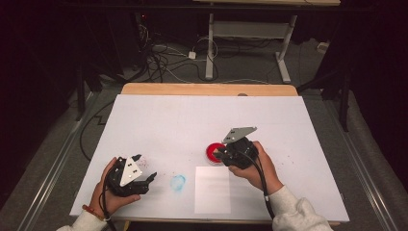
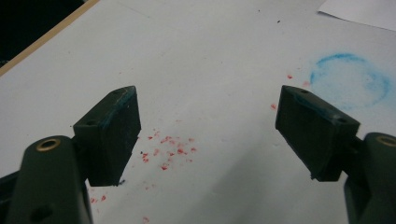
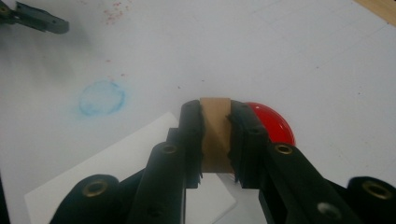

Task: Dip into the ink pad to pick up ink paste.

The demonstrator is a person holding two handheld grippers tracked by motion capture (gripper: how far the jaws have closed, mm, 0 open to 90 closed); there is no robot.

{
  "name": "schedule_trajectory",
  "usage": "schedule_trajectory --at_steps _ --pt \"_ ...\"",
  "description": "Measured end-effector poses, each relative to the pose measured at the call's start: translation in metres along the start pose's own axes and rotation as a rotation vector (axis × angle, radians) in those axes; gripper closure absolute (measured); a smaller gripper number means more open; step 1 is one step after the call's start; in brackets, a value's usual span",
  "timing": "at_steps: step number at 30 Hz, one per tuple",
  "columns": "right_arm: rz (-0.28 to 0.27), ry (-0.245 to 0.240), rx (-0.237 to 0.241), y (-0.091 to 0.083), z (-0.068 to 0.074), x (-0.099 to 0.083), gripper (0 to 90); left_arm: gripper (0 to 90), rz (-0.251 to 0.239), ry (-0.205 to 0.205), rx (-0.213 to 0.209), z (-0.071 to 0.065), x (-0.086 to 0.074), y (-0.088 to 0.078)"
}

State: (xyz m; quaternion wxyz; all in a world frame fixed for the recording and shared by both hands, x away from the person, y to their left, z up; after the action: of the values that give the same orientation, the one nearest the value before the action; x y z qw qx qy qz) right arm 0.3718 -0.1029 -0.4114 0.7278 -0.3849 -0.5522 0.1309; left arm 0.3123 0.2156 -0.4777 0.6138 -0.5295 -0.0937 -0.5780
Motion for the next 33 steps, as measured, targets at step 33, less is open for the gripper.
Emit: schedule_trajectory --at_steps 33 --pt "0.063 -0.075 0.105 0.002 0.041 -0.019 76.5 21.4 0.004 -0.006 -0.011 0.001 -0.002 0.003"
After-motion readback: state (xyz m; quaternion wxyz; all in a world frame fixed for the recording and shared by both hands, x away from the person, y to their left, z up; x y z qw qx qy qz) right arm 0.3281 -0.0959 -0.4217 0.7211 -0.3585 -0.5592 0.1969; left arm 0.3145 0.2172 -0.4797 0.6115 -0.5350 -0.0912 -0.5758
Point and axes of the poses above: each handheld gripper's, and its own axes: y roughly forward along the jaws, x roughly out of its top, z roughly to its left, the point moved 3 cm from there along y, roughly forward along the jaws, and after that the axes turned 12 degrees about x, right-handed, at the moved point
